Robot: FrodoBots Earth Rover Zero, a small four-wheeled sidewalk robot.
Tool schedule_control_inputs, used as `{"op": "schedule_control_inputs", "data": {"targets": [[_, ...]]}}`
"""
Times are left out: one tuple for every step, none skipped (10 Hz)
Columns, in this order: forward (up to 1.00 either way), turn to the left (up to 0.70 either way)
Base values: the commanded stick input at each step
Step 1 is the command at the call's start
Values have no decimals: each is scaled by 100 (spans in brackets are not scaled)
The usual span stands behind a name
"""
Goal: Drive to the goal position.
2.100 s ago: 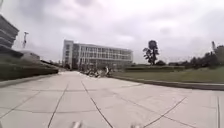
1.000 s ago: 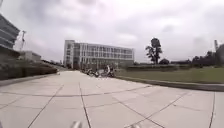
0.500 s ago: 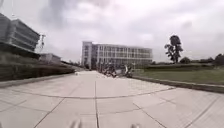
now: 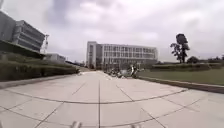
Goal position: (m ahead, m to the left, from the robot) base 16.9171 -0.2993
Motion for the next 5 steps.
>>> {"op": "schedule_control_inputs", "data": {"targets": [[70, 0], [70, 0], [70, 0], [70, 0], [70, 1]]}}
